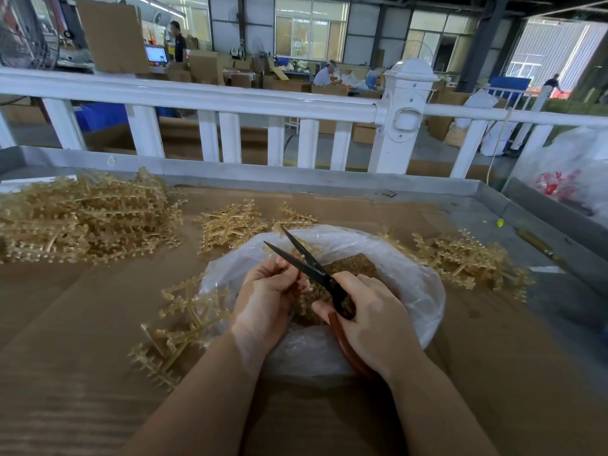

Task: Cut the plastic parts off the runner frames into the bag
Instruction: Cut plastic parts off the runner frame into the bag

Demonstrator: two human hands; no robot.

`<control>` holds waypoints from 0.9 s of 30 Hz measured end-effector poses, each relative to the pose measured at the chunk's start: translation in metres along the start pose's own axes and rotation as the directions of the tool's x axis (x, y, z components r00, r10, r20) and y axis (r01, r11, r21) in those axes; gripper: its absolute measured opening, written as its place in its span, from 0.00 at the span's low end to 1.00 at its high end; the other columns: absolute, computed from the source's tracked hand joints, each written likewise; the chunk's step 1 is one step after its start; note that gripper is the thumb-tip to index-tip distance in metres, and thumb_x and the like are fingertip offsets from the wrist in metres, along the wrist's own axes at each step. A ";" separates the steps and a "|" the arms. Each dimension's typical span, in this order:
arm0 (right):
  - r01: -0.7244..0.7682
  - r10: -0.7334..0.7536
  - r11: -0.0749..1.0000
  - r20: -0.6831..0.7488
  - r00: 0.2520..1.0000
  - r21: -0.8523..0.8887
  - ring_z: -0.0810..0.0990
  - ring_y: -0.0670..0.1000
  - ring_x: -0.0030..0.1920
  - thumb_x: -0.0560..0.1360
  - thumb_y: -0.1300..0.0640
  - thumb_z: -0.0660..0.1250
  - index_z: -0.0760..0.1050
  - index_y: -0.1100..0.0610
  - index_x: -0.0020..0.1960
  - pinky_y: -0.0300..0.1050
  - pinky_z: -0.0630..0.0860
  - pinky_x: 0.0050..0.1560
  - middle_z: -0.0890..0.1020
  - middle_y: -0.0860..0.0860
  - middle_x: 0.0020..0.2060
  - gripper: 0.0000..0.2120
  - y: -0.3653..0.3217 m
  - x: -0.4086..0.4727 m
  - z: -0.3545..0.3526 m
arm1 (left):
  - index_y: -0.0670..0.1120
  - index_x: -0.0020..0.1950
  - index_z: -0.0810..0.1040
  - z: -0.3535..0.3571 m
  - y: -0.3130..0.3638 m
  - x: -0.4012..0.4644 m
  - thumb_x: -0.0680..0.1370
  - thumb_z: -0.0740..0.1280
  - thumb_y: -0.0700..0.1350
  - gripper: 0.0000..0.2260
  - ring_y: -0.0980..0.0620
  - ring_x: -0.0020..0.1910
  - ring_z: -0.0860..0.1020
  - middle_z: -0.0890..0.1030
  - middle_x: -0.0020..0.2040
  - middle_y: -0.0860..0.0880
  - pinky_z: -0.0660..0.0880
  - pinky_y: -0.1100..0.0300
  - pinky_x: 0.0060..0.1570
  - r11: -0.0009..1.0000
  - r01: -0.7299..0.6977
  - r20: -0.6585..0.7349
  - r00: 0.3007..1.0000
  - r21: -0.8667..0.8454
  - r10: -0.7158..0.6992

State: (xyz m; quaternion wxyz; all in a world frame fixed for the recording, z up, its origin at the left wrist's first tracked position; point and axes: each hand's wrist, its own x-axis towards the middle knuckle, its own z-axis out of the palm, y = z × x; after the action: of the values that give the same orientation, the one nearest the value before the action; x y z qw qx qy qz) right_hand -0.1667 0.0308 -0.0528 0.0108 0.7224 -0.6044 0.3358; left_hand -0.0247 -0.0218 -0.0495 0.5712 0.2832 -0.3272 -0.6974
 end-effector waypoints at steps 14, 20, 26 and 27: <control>0.011 -0.012 0.999 -0.015 1.000 -0.043 0.76 0.46 0.42 0.73 0.41 0.66 0.76 0.50 0.53 0.34 0.69 0.40 0.79 0.45 0.40 0.15 -0.001 -0.001 -0.002 | 0.39 0.39 0.74 0.000 0.001 -0.001 0.68 0.64 0.33 0.03 0.50 0.33 0.81 0.81 0.34 0.45 0.79 0.60 0.33 0.998 0.040 0.016 0.999 -0.043 -0.039; -0.001 0.001 0.999 -0.010 1.000 -0.038 0.75 0.47 0.47 0.74 0.41 0.64 0.75 0.50 0.56 0.38 0.70 0.47 0.79 0.46 0.44 0.17 0.000 -0.002 0.000 | 0.41 0.36 0.75 0.000 0.001 -0.002 0.77 0.59 0.29 0.13 0.53 0.26 0.76 0.77 0.27 0.47 0.75 0.64 0.27 1.000 0.005 -0.002 1.000 -0.013 -0.005; -0.002 0.002 1.000 0.000 1.000 -0.009 0.74 0.46 0.48 0.74 0.41 0.63 0.75 0.50 0.57 0.37 0.69 0.49 0.78 0.45 0.45 0.17 0.000 -0.002 0.000 | 0.40 0.38 0.75 -0.001 0.001 -0.002 0.76 0.59 0.30 0.11 0.53 0.28 0.76 0.77 0.29 0.47 0.76 0.63 0.30 1.000 0.001 0.014 1.000 -0.014 -0.001; 0.000 0.000 1.000 0.003 1.000 -0.001 0.74 0.45 0.48 0.74 0.40 0.63 0.75 0.50 0.57 0.37 0.69 0.49 0.78 0.45 0.45 0.17 0.000 -0.001 0.000 | 0.40 0.37 0.75 -0.001 0.000 -0.002 0.75 0.59 0.29 0.11 0.53 0.27 0.76 0.77 0.28 0.47 0.76 0.63 0.29 1.000 0.001 0.010 1.000 -0.019 -0.001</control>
State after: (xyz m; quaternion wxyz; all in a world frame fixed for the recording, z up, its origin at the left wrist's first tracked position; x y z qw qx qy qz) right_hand -0.1666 0.0322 -0.0532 0.0103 0.7229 -0.6045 0.3344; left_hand -0.0235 -0.0204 -0.0499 0.5719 0.2745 -0.3233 -0.7022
